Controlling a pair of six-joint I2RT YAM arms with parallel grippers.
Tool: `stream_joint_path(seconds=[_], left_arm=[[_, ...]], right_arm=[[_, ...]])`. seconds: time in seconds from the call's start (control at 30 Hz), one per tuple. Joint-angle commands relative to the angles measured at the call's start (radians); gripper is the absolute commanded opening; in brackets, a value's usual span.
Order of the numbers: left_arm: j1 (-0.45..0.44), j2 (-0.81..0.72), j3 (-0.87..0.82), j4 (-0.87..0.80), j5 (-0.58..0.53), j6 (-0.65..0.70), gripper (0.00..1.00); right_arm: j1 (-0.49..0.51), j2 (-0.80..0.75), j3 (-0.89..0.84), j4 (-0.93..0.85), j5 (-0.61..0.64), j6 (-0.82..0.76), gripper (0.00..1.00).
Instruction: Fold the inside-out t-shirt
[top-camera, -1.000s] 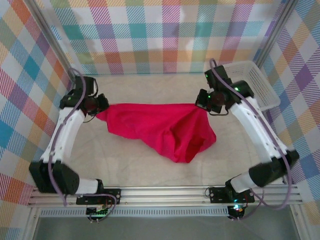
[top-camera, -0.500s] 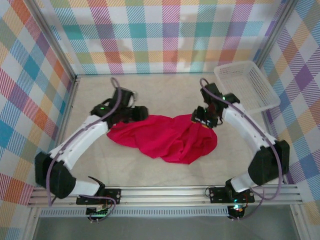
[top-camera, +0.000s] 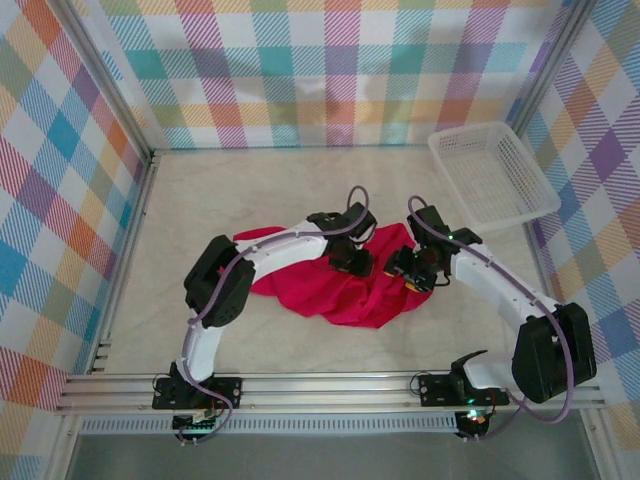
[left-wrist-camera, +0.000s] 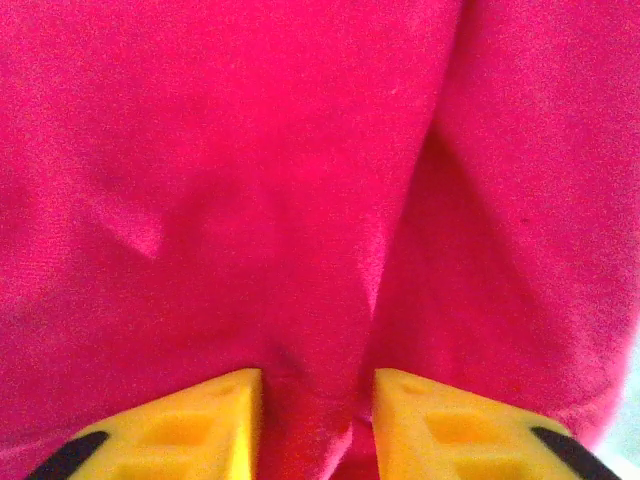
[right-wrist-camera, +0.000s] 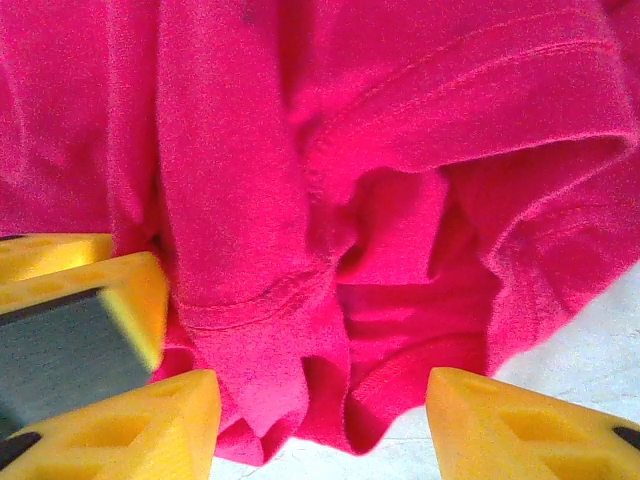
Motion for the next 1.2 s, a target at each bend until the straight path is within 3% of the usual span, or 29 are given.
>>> stream_joint_path(seconds=[0.0, 0.1, 0.27, 0.33, 0.43, 0.47, 0.7, 0.83, 0.87, 0.93, 1.0, 1.07, 1.17], left_arm=[[0.008, 0.015, 0.059, -0.130, -0.128, 0.036, 0.14], [0.013, -0.008, 0.095, -0.189, -0.217, 0.047, 0.00], [0.050, -0.113, 0.094, -0.214, -0.237, 0.049, 0.00], [0.071, -0.162, 0.080, -0.216, -0.234, 0.047, 0.00], [0.110, -0.239, 0.013, -0.201, -0.219, 0.034, 0.00], [0.122, -0.263, -0.016, -0.191, -0.216, 0.031, 0.00], [0.173, -0.415, -0.288, -0.046, -0.145, -0.029, 0.00], [0.173, -0.415, -0.357, 0.016, -0.096, -0.052, 0.00], [0.173, -0.413, -0.361, 0.019, -0.089, -0.056, 0.00], [0.173, -0.409, -0.368, 0.024, -0.073, -0.062, 0.00], [0.173, -0.413, -0.373, 0.038, -0.057, -0.072, 0.00], [0.172, -0.422, -0.383, 0.057, -0.039, -0.085, 0.00], [0.172, -0.429, -0.395, 0.079, -0.019, -0.099, 0.00]], right_arm=[[-0.001, 0.009, -0.019, 0.104, -0.087, 0.031, 0.58], [0.002, 0.077, -0.005, 0.178, -0.154, 0.041, 0.59], [0.019, 0.223, 0.075, 0.229, -0.148, 0.061, 0.55], [0.019, 0.262, 0.101, 0.243, -0.124, 0.073, 0.38], [0.018, 0.265, 0.118, 0.182, -0.068, 0.065, 0.03], [0.018, 0.251, 0.108, 0.161, -0.051, 0.055, 0.00], [0.012, 0.074, -0.097, 0.058, 0.091, 0.015, 0.00], [0.015, 0.033, -0.141, 0.087, 0.055, 0.013, 0.01], [0.017, 0.028, -0.136, 0.082, 0.041, 0.010, 0.05], [0.033, 0.016, -0.096, 0.043, 0.029, 0.000, 0.34], [0.071, 0.000, -0.034, -0.007, 0.047, -0.009, 0.46], [0.125, -0.008, 0.030, -0.044, 0.080, -0.014, 0.47], [0.199, 0.021, 0.103, -0.025, 0.067, -0.015, 0.42]])
